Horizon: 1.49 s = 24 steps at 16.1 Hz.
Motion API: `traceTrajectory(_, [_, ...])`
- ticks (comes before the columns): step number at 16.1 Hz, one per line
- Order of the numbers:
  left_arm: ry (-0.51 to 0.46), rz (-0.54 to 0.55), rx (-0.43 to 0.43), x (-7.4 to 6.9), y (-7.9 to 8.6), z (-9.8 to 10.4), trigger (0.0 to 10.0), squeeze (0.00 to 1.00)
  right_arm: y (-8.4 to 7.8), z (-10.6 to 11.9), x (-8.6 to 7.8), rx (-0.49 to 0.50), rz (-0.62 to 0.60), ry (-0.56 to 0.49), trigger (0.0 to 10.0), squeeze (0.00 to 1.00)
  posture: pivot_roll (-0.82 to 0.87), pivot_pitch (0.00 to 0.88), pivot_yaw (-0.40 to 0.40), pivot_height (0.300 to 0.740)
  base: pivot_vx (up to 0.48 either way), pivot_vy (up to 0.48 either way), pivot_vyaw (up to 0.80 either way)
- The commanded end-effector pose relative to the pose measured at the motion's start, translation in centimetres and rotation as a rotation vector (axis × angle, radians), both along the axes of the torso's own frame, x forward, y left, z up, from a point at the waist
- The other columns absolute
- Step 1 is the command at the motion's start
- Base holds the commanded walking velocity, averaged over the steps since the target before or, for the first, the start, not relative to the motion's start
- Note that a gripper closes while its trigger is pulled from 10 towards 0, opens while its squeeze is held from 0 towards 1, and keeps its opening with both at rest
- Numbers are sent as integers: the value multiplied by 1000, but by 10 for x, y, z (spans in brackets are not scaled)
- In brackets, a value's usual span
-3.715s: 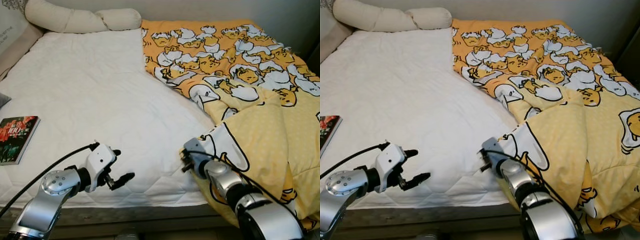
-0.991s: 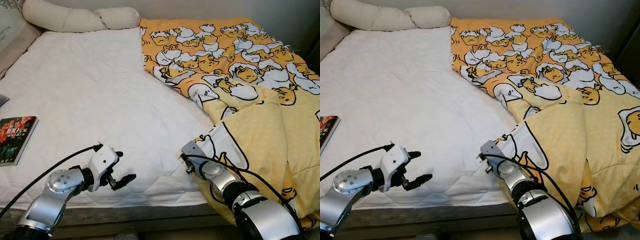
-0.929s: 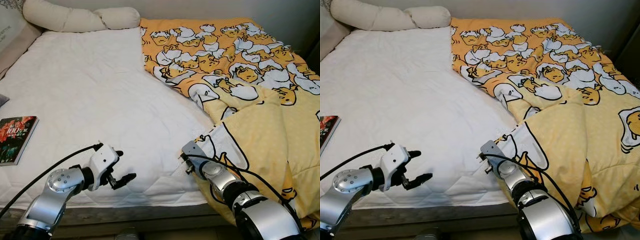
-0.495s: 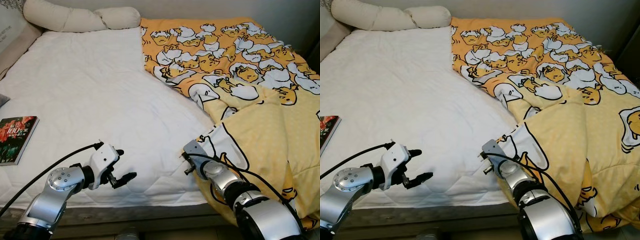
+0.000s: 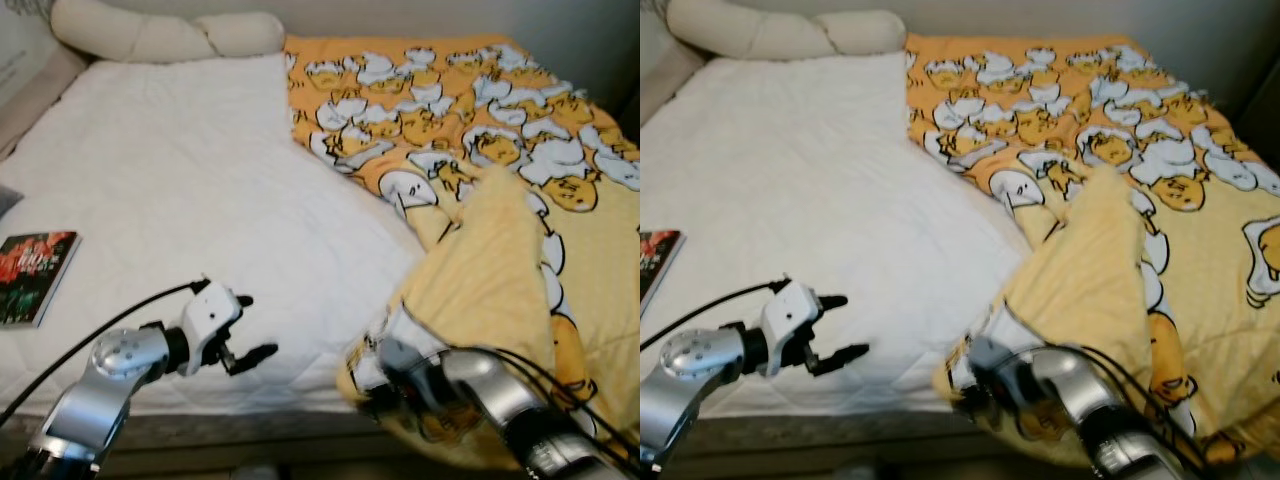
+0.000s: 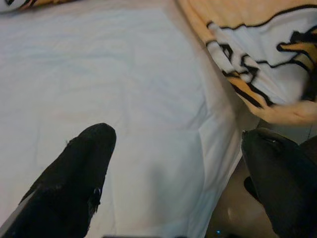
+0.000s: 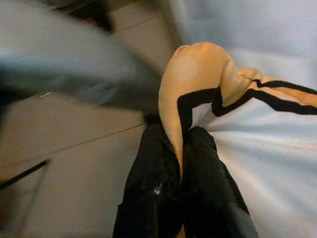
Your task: Clean up the room
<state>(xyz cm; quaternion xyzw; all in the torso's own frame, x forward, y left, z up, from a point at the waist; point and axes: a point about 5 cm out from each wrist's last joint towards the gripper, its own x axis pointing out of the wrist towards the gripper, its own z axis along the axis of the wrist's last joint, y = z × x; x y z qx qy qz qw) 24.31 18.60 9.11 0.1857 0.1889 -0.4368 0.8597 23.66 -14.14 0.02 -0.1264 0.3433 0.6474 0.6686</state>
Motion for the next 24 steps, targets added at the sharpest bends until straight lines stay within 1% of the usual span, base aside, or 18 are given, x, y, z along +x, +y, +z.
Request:
traceTrajectory(1, [-8, -16, -7, 0, -5, 5, 10000, 0, 6, 9, -1, 43, 72, 28, 0, 0, 187, 0, 36, 740, 0, 0, 0])
traceTrajectory(2, [-5, -21, -7, 0, -7, 7, 10000, 0, 4, 11, -6, 38, 117, 56, 157, 0, 186, 0, 37, 740, 0, 0, 0])
traceTrajectory(3, [-4, -22, -6, -1, -7, 8, 10000, 0, 3, 12, -6, 20, 116, 44, 10000, 0, 186, 0, 37, 740, 0, 0, 0])
traceTrajectory(4, [-2, -22, -3, -1, -8, 9, 10000, 0, 2, 11, -4, -11, 88, 15, 10000, 137, 187, 0, 36, 740, 0, 0, 0])
traceTrajectory(5, [0, -20, 0, -1, -8, 9, 10000, 0, 3, 9, 0, -21, 43, 1, 10000, 1000, 192, 0, 35, 740, 0, 0, 0])
traceTrajectory(7, [1, -19, 2, -1, -8, 9, 10000, 0, 6, 9, 0, -13, 34, 18, 10000, 1000, 193, 0, 35, 740, 0, 0, 0])
traceTrajectory(8, [4, -18, 5, -2, -8, 9, 10000, 0, 9, 10, -3, -7, 55, 41, 10000, 1000, 195, 0, 34, 740, 0, 0, 0])
traceTrajectory(12, [12, -11, 13, -1, -6, 6, 10000, 0, 12, 11, -5, -6, 67, 55, 10000, 1000, 200, 0, 34, 740, 0, 0, 0])
traceTrajectory(14, [12, -7, 15, 0, -5, 4, 10000, 0, 13, 12, -4, 3, 46, 41, 10000, 1000, 202, 0, 35, 740, 0, 0, 0])
traceTrajectory(15, [12, -4, 17, 1, -5, 3, 10000, 0, 15, 12, 2, 3, -8, -5, 10000, 1000, 203, 0, 34, 740, 0, 0, 0])
traceTrajectory(16, [12, -2, 19, 2, -4, 2, 10000, 0, 18, 12, 13, -15, -98, -74, 10000, 1000, 203, 0, 34, 740, 0, 0, 0])
traceTrajectory(17, [10, 0, 19, 2, -4, 2, 10000, 0, 19, 12, 31, -65, -258, -171, 10000, 1000, 208, 0, 36, 740, 0, 0, 0])
traceTrajectory(18, [10, 1, 20, 2, -4, 2, 10000, 0, 17, 13, 48, -120, -453, -235, 10000, 1000, 208, 0, 36, 740, 0, 0, 0])
traceTrajectory(19, [11, 0, 21, 3, -4, 2, 10000, 0, 15, 14, 59, -152, -590, -256, 10000, 1000, 208, 0, 36, 740, 0, 0, 0])
traceTrajectory(21, [10, -2, 24, 2, -4, 3, 10000, 0, 18, 19, 74, -159, -792, -298, 10000, 1000, 227, 0, 41, 740, 0, 0, 0])
traceTrajectory(22, [9, -3, 26, 2, -3, 4, 10000, 0, 18, 21, 78, -153, -846, -312, 10000, 1000, 230, 0, 43, 740, 0, 0, 0])
traceTrajectory(23, [7, -4, 29, 2, -3, 5, 10000, 0, 17, 26, 84, -153, -952, -347, 10000, 1000, 232, 0, 44, 740, 0, 0, 0])
traceTrajectory(24, [5, -5, 30, 2, -3, 5, 10000, 0, 17, 27, 87, -158, -997, -364, 10000, 1000, 236, 0, 44, 740, 0, 0, 0])
